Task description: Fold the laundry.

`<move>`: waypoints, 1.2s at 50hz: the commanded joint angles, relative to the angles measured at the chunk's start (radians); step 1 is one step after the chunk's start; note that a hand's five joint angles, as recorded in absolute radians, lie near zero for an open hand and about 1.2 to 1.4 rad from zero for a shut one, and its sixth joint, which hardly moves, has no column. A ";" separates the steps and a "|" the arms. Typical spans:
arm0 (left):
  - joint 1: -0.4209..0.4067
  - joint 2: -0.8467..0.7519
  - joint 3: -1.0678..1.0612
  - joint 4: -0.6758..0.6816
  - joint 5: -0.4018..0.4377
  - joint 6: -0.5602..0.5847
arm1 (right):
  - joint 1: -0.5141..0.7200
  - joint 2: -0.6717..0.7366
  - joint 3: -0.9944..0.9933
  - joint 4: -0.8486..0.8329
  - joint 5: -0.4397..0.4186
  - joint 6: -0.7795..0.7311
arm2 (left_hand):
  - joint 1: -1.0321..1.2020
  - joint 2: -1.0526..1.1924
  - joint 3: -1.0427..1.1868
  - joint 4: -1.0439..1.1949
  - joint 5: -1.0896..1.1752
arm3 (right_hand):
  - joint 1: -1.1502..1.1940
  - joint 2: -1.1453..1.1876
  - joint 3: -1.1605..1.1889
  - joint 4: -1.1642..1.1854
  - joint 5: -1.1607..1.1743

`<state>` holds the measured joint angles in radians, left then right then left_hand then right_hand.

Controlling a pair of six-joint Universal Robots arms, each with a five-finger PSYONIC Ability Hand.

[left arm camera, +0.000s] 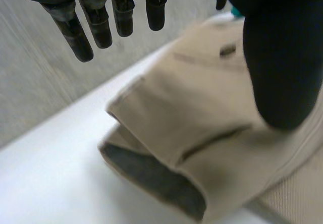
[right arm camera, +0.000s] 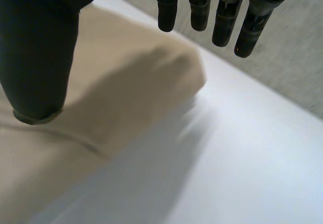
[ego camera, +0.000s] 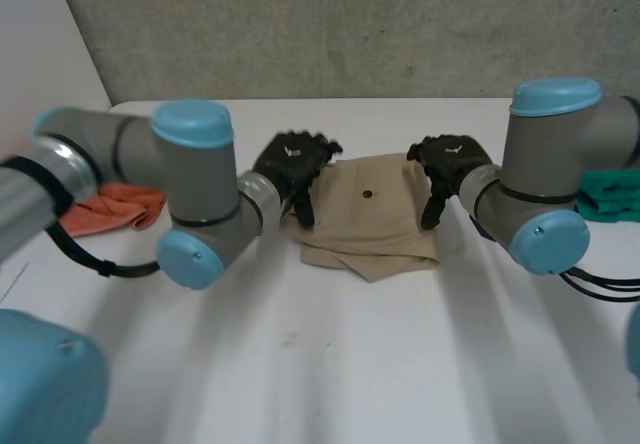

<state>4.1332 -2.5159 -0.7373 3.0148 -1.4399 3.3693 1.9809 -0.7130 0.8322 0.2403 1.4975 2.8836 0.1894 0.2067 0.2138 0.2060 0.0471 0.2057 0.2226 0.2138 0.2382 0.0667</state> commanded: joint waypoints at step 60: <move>0.062 0.700 -0.642 -0.007 0.358 -0.080 | 0.099 0.003 0.420 -0.595 -0.037 -0.152 | -0.008 -0.025 -0.033 -0.025 -0.040 | 0.284 0.268 0.276 0.252 0.249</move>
<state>4.1957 -1.8154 -1.3762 3.0070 -1.0814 3.2883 2.0801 -0.7281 1.2802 -0.3544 1.4615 2.7308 0.1894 0.2048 0.2138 0.2058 0.0464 0.3132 0.3606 0.3831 0.3709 0.1498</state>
